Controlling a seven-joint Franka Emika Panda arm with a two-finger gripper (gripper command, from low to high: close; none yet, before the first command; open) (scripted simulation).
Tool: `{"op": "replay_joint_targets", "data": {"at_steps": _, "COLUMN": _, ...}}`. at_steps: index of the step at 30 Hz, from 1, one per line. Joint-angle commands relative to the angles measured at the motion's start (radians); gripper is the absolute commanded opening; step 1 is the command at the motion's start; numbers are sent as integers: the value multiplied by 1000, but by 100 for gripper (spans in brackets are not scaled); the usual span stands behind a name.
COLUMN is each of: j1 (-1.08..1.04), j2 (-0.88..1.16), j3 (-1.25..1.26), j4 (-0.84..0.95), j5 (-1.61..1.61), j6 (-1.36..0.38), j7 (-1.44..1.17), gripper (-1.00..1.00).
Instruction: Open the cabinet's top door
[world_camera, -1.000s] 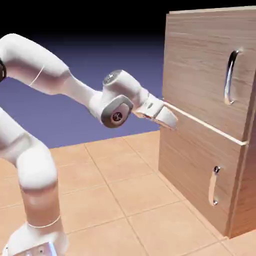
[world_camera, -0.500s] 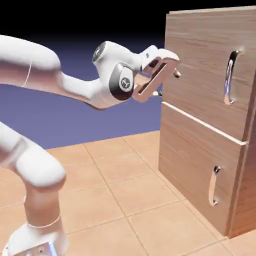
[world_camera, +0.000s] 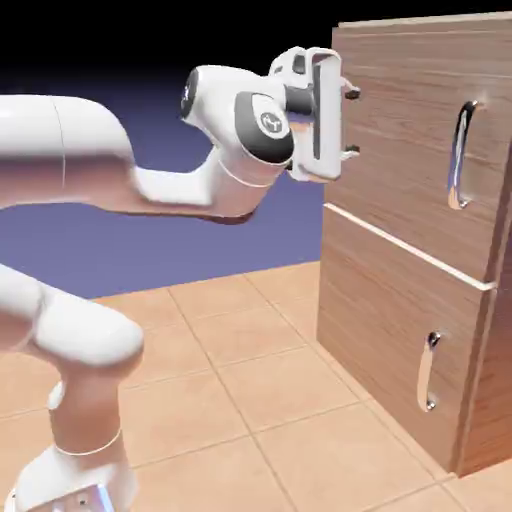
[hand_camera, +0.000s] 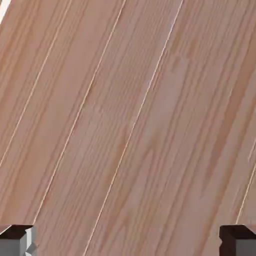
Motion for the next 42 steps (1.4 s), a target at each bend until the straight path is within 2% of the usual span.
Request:
{"op": "replay_joint_targets", "data": {"at_steps": 1, "j1": 20, "j2": -9, "j3": -22, "j4": 12, "j5": -44, "j6": -1, "j7": -32, "gripper": 0}}
{"op": "replay_joint_targets", "data": {"at_steps": 19, "j1": 373, "j2": -178, "j3": -408, "j4": 230, "j5": -826, "j6": -21, "j7": -609, "gripper": 0}}
{"op": "replay_joint_targets", "data": {"at_steps": 21, "j1": 375, "j2": -179, "j3": -410, "j4": 231, "j5": -830, "j6": -22, "j7": -612, "gripper": 0}}
{"op": "replay_joint_targets", "data": {"at_steps": 26, "j1": 553, "j2": -161, "j3": -496, "j4": 362, "j5": -857, "j6": -52, "j7": -619, "gripper": 0}}
{"op": "replay_joint_targets", "data": {"at_steps": 27, "j1": 553, "j2": -161, "j3": -496, "j4": 362, "j5": -857, "j6": -52, "j7": -619, "gripper": -100}}
{"op": "replay_joint_targets", "data": {"at_steps": 42, "j1": 60, "j2": -273, "j3": -69, "j4": -142, "j5": -754, "j6": -446, "j7": -493, "gripper": -100}}
